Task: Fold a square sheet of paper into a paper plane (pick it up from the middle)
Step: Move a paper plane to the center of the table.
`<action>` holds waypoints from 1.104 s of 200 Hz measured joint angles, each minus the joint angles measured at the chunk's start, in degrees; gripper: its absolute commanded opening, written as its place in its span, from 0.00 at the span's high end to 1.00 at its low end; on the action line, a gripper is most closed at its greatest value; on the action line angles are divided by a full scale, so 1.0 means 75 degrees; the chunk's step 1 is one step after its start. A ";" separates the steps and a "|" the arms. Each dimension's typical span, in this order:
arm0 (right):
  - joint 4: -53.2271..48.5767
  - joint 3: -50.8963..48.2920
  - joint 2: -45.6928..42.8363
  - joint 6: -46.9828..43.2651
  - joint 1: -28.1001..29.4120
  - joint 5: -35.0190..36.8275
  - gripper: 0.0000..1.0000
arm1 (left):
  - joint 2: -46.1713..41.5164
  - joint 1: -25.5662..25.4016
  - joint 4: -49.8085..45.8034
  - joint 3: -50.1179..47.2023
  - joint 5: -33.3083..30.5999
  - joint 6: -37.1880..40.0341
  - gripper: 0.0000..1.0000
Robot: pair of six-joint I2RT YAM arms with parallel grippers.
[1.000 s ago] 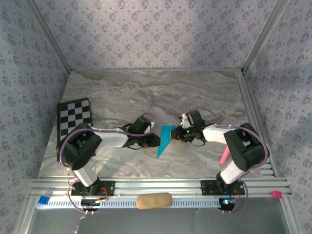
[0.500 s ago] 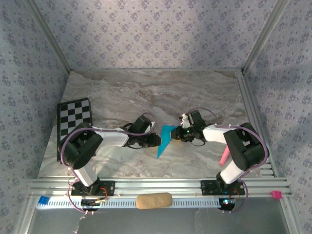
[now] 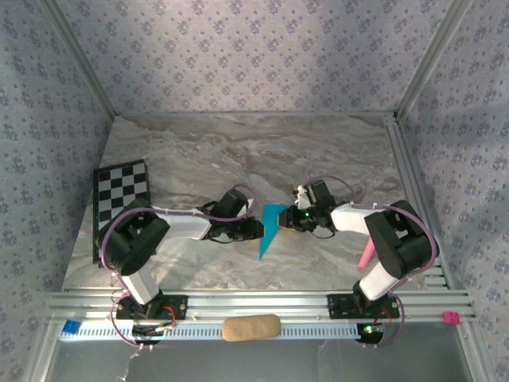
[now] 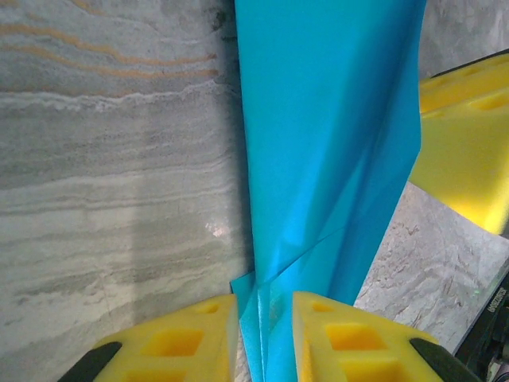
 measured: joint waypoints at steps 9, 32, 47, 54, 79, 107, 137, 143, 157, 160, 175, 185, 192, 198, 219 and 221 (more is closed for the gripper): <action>0.0017 -0.0012 0.0000 0.0000 0.0000 0.0000 0.72 | -0.0003 -0.0012 0.0009 0.0000 -0.0032 -0.0070 0.72; 0.0035 -0.0017 0.0000 0.0000 -0.0012 -0.0023 0.72 | -0.0032 -0.0082 -0.0032 0.0015 -0.0207 -0.0213 0.70; 0.0038 -0.0020 0.0000 0.0000 -0.0012 -0.0023 0.72 | -0.0047 -0.0134 -0.0184 0.0105 -0.0361 -0.0259 0.70; 0.0041 -0.0023 0.0000 0.0000 -0.0012 -0.0023 0.72 | -0.0047 -0.0172 -0.0283 0.0157 -0.0417 -0.0283 0.70; 0.0041 -0.0023 0.0000 0.0000 -0.0012 -0.0020 0.72 | -0.0047 -0.0265 -0.0539 0.0291 -0.0624 -0.0353 0.73; 0.0047 -0.0023 0.0000 0.0000 -0.0015 -0.0023 0.72 | 0.0058 -0.0303 -0.0688 0.0490 -0.0720 -0.0463 0.78; 0.0087 -0.0047 0.0000 0.0000 -0.0015 -0.0029 0.72 | 0.0128 -0.0379 -0.0664 0.0522 -0.0717 -0.0586 0.77; 0.0105 -0.0061 0.0000 0.0000 -0.0026 -0.0047 0.72 | 0.0128 -0.0379 -0.0664 0.0522 -0.0720 -0.0595 0.77; 0.0157 -0.0085 0.0000 0.0009 -0.0050 -0.0079 0.72 | 0.0128 -0.0379 -0.0659 0.0525 -0.0717 -0.0612 0.77; 0.0166 -0.0087 0.0000 0.0015 -0.0050 -0.0079 0.72 | 0.0128 -0.0379 -0.0662 0.0525 -0.0717 -0.0615 0.77; 0.0207 -0.0111 0.0000 0.0023 -0.0052 -0.0085 0.72 | 0.0128 -0.0373 -0.0635 0.0525 -0.0714 -0.0615 0.77; 0.0227 -0.0117 0.0000 0.0023 -0.0061 -0.0105 0.72 | 0.0128 -0.0364 -0.0592 0.0525 -0.0691 -0.0615 0.76; 0.0236 -0.0122 0.0000 0.0026 -0.0064 -0.0111 0.72 | 0.0128 -0.0364 -0.0548 0.0525 -0.0667 -0.0618 0.76; 0.0251 -0.0131 0.0000 0.0026 -0.0064 -0.0111 0.72 | 0.0128 -0.0364 -0.0510 0.0525 -0.0650 -0.0644 0.76; 0.0300 -0.0157 -0.0003 0.0052 -0.0082 -0.0140 0.72 | 0.0128 -0.0364 -0.0431 0.0525 -0.0603 -0.0702 0.76; 0.0303 -0.0160 -0.0003 0.0055 -0.0087 -0.0143 0.72 | 0.0128 -0.0364 -0.0434 0.0525 -0.0600 -0.0705 0.75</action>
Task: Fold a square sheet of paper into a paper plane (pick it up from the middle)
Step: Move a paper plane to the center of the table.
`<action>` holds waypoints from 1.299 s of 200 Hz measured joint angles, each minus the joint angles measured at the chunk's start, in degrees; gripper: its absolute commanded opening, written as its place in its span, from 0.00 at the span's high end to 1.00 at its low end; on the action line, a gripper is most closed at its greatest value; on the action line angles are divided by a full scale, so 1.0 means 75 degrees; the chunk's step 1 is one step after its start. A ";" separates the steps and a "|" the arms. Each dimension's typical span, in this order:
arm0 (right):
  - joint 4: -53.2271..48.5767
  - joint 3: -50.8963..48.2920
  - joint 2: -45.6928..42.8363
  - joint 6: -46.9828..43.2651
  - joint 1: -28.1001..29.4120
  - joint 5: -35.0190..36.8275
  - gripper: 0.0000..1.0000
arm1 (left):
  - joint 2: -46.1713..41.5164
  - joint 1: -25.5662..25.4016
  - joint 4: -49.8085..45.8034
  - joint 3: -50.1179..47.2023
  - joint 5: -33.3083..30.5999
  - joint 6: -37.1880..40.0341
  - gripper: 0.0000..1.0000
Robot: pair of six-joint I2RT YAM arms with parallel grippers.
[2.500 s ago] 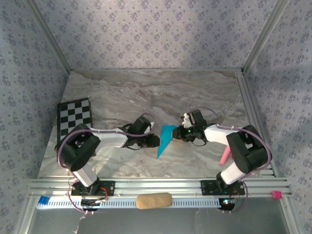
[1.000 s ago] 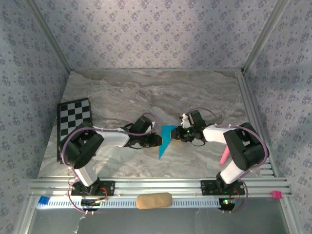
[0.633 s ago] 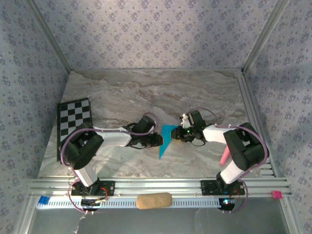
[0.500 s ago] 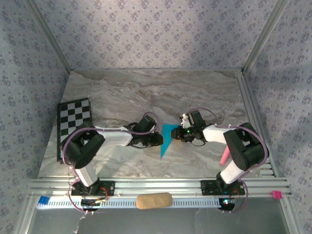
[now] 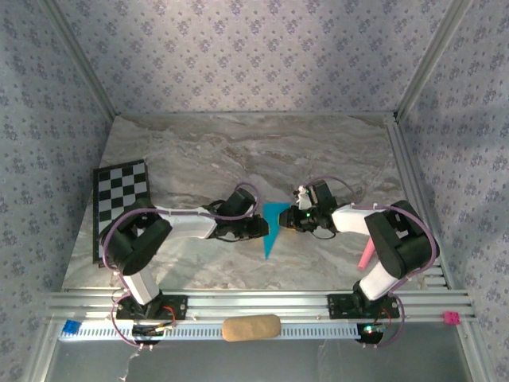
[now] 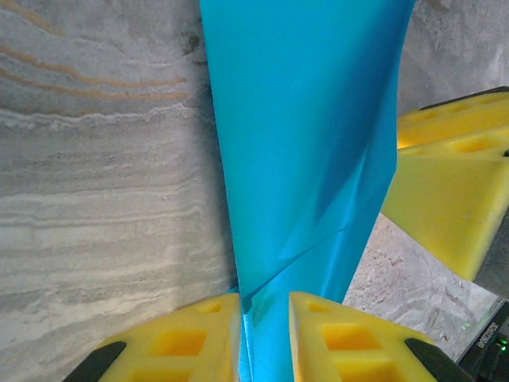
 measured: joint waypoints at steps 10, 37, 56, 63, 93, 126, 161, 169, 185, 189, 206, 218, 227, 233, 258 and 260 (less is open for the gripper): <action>0.0003 0.0000 0.0003 0.0015 -0.0006 -0.0012 0.72 | 0.0000 0.0000 -0.0050 0.0000 -0.0015 0.0003 0.74; 0.0009 0.0000 0.0000 0.0026 -0.0006 -0.0015 0.72 | -0.0003 -0.0020 -0.0286 0.0023 -0.0207 0.0029 0.72; 0.0009 -0.0003 0.0000 0.0023 -0.0006 -0.0017 0.72 | -0.0003 -0.0023 -0.0516 0.0172 -0.0297 0.0041 0.71; 0.0017 -0.0006 0.0000 0.0023 -0.0006 -0.0017 0.72 | -0.0003 -0.0023 -0.0557 0.0207 -0.0323 0.0044 0.72; 0.0023 -0.0006 0.0000 0.0026 -0.0006 -0.0017 0.72 | 0.0015 -0.0076 -0.0612 0.0254 -0.0309 0.0038 0.73; 0.0026 -0.0006 0.0003 0.0029 -0.0006 -0.0017 0.72 | 0.0166 -0.0114 -0.0662 0.0373 -0.0224 0.0035 0.73; 0.0026 -0.0006 0.0003 0.0029 -0.0006 -0.0017 0.72 | 0.0245 -0.0114 -0.0699 0.0458 -0.0157 0.0032 0.74; 0.0026 -0.0009 0.0003 0.0029 -0.0006 -0.0017 0.72 | 0.0245 -0.0114 -0.0702 0.0463 -0.0152 0.0032 0.74; 0.0047 -0.0017 0.0003 0.0029 -0.0006 -0.0017 0.72 | 0.0259 -0.0114 -0.0676 0.0463 -0.0143 0.0029 0.75; 0.0050 -0.0020 0.0003 0.0029 -0.0006 -0.0017 0.72 | 0.0262 -0.0114 -0.0676 0.0463 -0.0140 0.0026 0.75; 0.0052 -0.0020 0.0003 0.0029 -0.0012 -0.0023 0.72 | 0.0271 -0.0114 -0.0647 0.0463 -0.0119 0.0003 0.76; 0.0067 -0.0029 0.0003 0.0035 -0.0012 -0.0026 0.72 | 0.0289 -0.0114 -0.0624 0.0463 -0.0114 -0.0029 0.76; 0.0093 -0.0041 0.0003 0.0052 -0.0012 -0.0026 0.73 | 0.0300 -0.0114 -0.0600 0.0463 -0.0111 -0.0055 0.76; 0.0114 -0.0052 0.0003 0.0061 -0.0015 -0.0026 0.72 | 0.0303 -0.0114 -0.0586 0.0463 -0.0105 -0.0085 0.77; 0.0143 -0.0067 0.0000 0.0082 -0.0023 -0.0050 0.72 | 0.0341 -0.0114 -0.0385 0.0428 -0.0032 -0.0213 0.77; 0.0152 -0.0070 0.0000 0.0082 -0.0026 -0.0052 0.72 | 0.0347 -0.0114 -0.0356 0.0423 -0.0026 -0.0230 0.77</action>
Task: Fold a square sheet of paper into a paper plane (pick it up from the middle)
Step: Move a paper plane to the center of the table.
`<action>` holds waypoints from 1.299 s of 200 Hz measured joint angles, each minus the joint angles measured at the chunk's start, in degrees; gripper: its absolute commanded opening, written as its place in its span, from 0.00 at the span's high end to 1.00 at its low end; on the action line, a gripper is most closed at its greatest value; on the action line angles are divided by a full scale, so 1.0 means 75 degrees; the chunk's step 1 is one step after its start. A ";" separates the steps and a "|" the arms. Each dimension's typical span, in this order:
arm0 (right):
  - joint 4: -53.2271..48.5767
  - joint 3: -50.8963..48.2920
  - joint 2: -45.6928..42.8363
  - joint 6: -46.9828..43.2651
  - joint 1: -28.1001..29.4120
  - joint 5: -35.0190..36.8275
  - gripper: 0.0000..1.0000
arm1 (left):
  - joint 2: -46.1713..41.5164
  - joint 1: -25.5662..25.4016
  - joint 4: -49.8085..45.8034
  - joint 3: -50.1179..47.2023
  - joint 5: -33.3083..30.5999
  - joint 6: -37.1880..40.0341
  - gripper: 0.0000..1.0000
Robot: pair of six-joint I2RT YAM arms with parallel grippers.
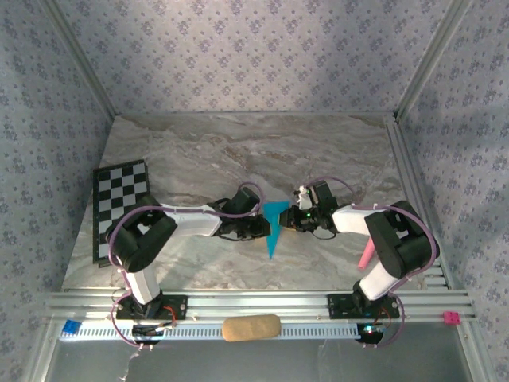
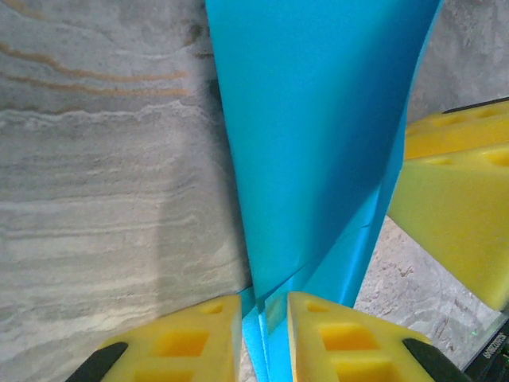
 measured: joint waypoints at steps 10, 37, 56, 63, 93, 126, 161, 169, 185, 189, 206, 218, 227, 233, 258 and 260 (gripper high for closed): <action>0.0012 -0.0006 0.0000 0.0000 -0.0003 -0.0006 0.72 | 0.0050 -0.0009 0.0143 -0.0006 0.0055 -0.0026 0.77; 0.0058 -0.0035 0.0000 0.0000 -0.0015 -0.0029 0.72 | 0.0096 -0.0020 0.0347 -0.0009 0.0111 -0.0108 0.77; 0.0073 -0.0038 0.0000 0.0003 -0.0015 -0.0032 0.72 | 0.0181 -0.0052 0.0533 -0.0009 0.0140 -0.0140 0.78; 0.0070 -0.0038 0.0000 0.0003 -0.0015 -0.0029 0.72 | 0.0207 -0.0052 0.0560 -0.0009 0.0154 -0.0149 0.79; 0.0079 -0.0044 0.0000 0.0006 -0.0015 -0.0032 0.72 | 0.0242 -0.0052 0.0656 -0.0020 0.0227 -0.0204 0.82; 0.0079 -0.0044 0.0000 0.0029 -0.0015 -0.0032 0.72 | 0.0277 -0.0052 0.0676 -0.0020 0.0251 -0.0251 0.89; 0.0076 -0.0044 -0.0012 0.0032 -0.0017 -0.0029 0.72 | 0.0274 -0.0052 0.0676 -0.0020 0.0248 -0.0239 0.97; 0.0073 -0.0044 -0.0023 0.0032 -0.0017 -0.0023 0.72 | 0.0274 -0.0052 0.0676 -0.0020 0.0242 -0.0224 0.98; 0.0038 -0.0044 -0.0064 0.0035 -0.0029 0.0006 0.71 | 0.0239 -0.0052 0.0673 -0.0026 0.0189 -0.0216 1.00; 0.0020 -0.0044 -0.0082 0.0035 -0.0038 0.0023 0.70 | 0.0221 -0.0052 0.0673 -0.0035 0.0160 -0.0216 1.00; -0.0131 -0.0067 -0.0262 0.0052 -0.0085 0.0204 0.64 | 0.0067 -0.0052 0.0644 -0.0047 0.0023 -0.0187 1.00; -0.0251 -0.0125 -0.0478 0.0050 -0.0189 0.0326 0.61 | -0.0061 -0.0052 0.0635 -0.0055 -0.0079 -0.0154 1.00; -0.0361 -0.0152 -0.0667 0.0052 -0.0286 0.0393 0.61 | -0.0157 -0.0052 0.0603 -0.0055 -0.0140 -0.0125 1.00; -0.0440 -0.0152 -0.0784 0.0055 -0.0338 0.0417 0.60 | -0.0221 -0.0052 0.0557 -0.0055 -0.0189 -0.0090 1.00; -0.0615 -0.0152 -0.1157 0.0058 -0.0425 0.0460 0.57 | -0.0423 -0.0052 0.0291 -0.0052 -0.0376 0.0064 1.00; -0.0621 -0.0152 -0.1174 0.0067 -0.0423 0.0458 0.57 | -0.0434 -0.0052 0.0254 -0.0052 -0.0393 0.0079 1.00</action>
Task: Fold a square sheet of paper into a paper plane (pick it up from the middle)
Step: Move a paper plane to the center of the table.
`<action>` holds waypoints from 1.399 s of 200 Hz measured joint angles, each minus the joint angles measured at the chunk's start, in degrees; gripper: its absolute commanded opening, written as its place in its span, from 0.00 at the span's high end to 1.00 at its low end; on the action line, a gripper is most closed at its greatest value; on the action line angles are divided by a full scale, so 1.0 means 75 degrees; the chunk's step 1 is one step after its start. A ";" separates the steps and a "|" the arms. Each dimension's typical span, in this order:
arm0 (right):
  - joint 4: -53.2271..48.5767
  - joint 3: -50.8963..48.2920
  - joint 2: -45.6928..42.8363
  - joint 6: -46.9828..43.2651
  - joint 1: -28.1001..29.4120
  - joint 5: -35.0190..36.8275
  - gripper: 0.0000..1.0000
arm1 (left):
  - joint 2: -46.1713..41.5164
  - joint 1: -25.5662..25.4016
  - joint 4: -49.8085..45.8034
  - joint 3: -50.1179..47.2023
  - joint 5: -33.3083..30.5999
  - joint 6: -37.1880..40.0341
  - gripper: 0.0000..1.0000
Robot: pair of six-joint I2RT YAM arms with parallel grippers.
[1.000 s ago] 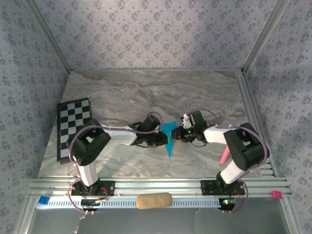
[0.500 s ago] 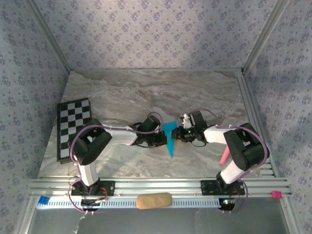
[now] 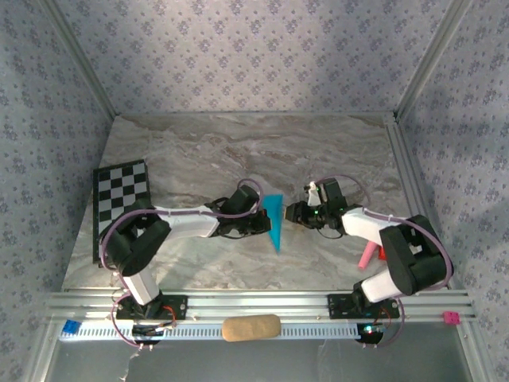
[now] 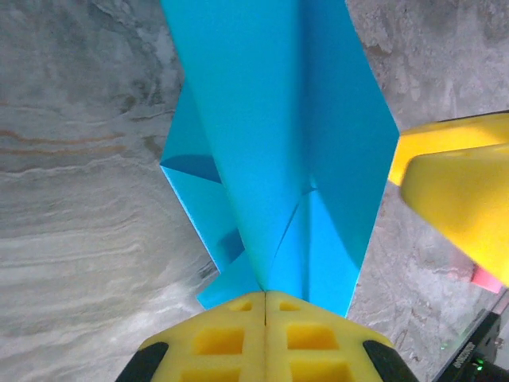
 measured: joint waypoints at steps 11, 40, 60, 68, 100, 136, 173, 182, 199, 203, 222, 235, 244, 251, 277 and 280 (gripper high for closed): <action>-0.0032 0.0000 -0.0111 0.0029 0.0012 -0.0032 0.56 | -0.0041 0.0000 -0.0157 0.0015 -0.0061 0.0079 1.00; -0.0216 0.0047 -0.0312 0.0114 0.0210 -0.0079 0.52 | -0.0055 0.0000 -0.0560 0.0140 -0.0207 0.0256 1.00; -0.0370 0.0189 -0.0286 0.0125 0.0428 -0.0076 0.52 | -0.0058 0.0000 -0.0676 0.0216 -0.0251 0.0323 1.00; -0.0423 0.0283 -0.0230 0.0131 0.0527 -0.0064 0.52 | -0.0058 0.0000 -0.0714 0.0233 -0.0254 0.0341 1.00; -0.0533 0.0685 0.0184 0.0187 0.0842 0.0131 0.52 | -0.0058 0.0000 -0.0787 0.0239 -0.0297 0.0376 1.00; -0.0656 0.0895 0.0804 0.0306 0.0982 0.0274 0.57 | -0.0061 0.0000 -0.0790 0.0239 -0.0312 0.0393 1.00; -0.0807 0.0941 0.1075 0.0335 0.0979 0.0338 0.63 | -0.0061 0.0000 -0.0825 0.0239 -0.0364 0.0396 1.00; -0.0810 0.0941 0.1075 0.0332 0.0979 0.0353 0.64 | -0.0076 0.0000 -0.0871 0.0239 -0.0388 0.0396 1.00; -0.0813 0.0941 0.1075 0.0344 0.0962 0.0353 0.70 | -0.0146 0.0000 -0.0956 0.0239 -0.0455 0.0396 0.97; -0.0807 0.0941 0.1075 0.0344 0.0959 0.0350 0.72 | -0.0160 0.0000 -0.0959 0.0236 -0.0466 0.0396 0.95; -0.0801 0.0938 0.1075 0.0391 0.0918 0.0332 0.82 | -0.0204 0.0000 -0.0962 0.0239 -0.0516 0.0428 0.84; -0.0758 0.0921 0.1075 0.0478 0.0880 0.0309 0.86 | -0.0251 0.0000 -0.0959 0.0236 -0.0533 0.0446 0.78; -0.0726 0.0906 0.1075 0.0551 0.0857 0.0274 0.88 | -0.0300 0.0000 -0.0956 0.0233 -0.0536 0.0393 0.74; -0.0673 0.0880 0.1075 0.0597 0.0842 0.0262 0.90 | -0.0358 0.0000 -0.0950 0.0224 -0.0539 0.0382 0.71; -0.0507 0.0836 0.1075 0.0796 0.0836 0.0233 0.92 | -0.0758 0.0000 -0.0866 0.0020 -0.0574 0.0309 0.63; -0.0490 0.0836 0.1075 0.0799 0.0836 0.0230 0.92 | -0.0810 0.0000 -0.0854 -0.0020 -0.0589 0.0312 0.62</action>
